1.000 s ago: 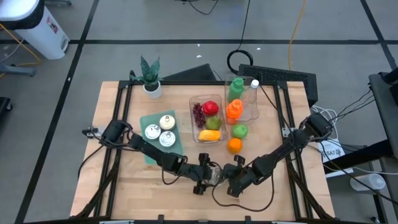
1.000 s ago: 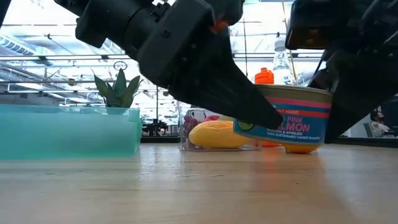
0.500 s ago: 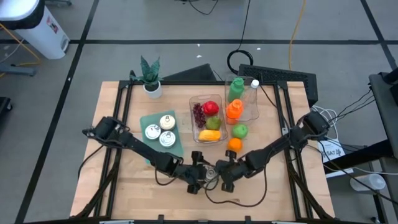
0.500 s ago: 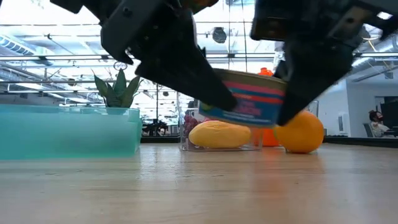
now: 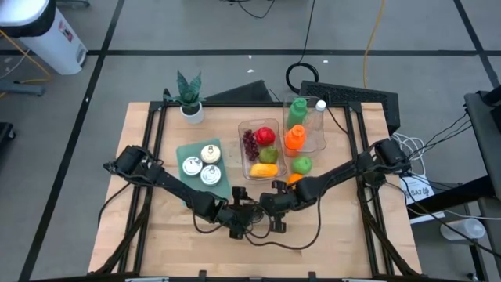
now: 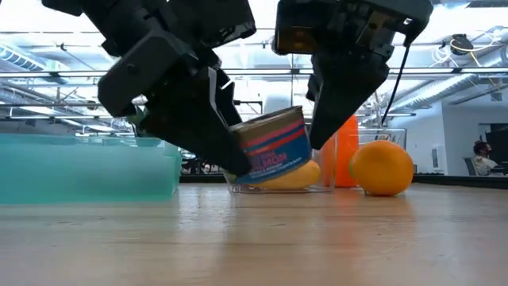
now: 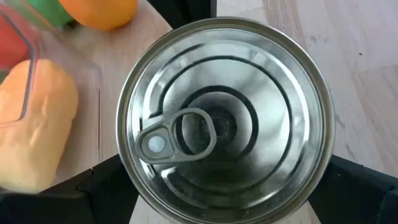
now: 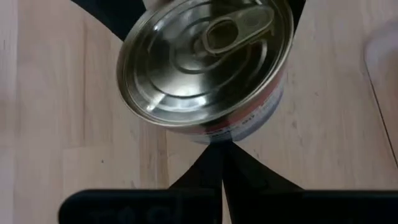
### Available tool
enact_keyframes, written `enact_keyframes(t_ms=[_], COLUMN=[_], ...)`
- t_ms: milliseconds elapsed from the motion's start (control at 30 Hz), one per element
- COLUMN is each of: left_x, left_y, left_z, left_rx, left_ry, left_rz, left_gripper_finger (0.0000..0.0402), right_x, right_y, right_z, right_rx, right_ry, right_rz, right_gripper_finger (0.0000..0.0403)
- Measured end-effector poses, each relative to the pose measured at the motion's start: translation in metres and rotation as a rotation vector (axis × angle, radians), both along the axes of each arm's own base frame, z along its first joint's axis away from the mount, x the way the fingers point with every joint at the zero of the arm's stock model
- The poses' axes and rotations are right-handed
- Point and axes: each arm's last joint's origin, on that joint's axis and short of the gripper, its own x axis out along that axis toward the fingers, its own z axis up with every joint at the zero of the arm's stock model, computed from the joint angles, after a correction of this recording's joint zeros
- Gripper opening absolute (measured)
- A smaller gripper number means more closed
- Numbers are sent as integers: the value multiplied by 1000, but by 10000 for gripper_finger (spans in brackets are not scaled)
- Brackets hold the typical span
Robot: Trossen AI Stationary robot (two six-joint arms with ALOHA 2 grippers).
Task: Pick & Place Food Item
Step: Put the blue tuna can into the green bin
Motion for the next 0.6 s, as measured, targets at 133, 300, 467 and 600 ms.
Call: enact_keyframes(t_ms=[133,300,467,600], left_x=[0,3,8,10], left_y=[0,3,6,8], left_z=[0,2,5,4], left_rx=[-2,-36,-73,-103], left_ry=[-1,-21,-58,-62], left_rz=[3,-7,-15,-8], left_gripper_finger=[388,388,388,388], right_x=[2,0,-3,-4], right_y=[1,1,0,0], right_z=[-5,-6,-8,-9], right_rx=[1,-3,-24,-32], right_ry=[7,27,61,69], right_rz=[-2,6,33,40], right_gripper_finger=[0,0,0,0])
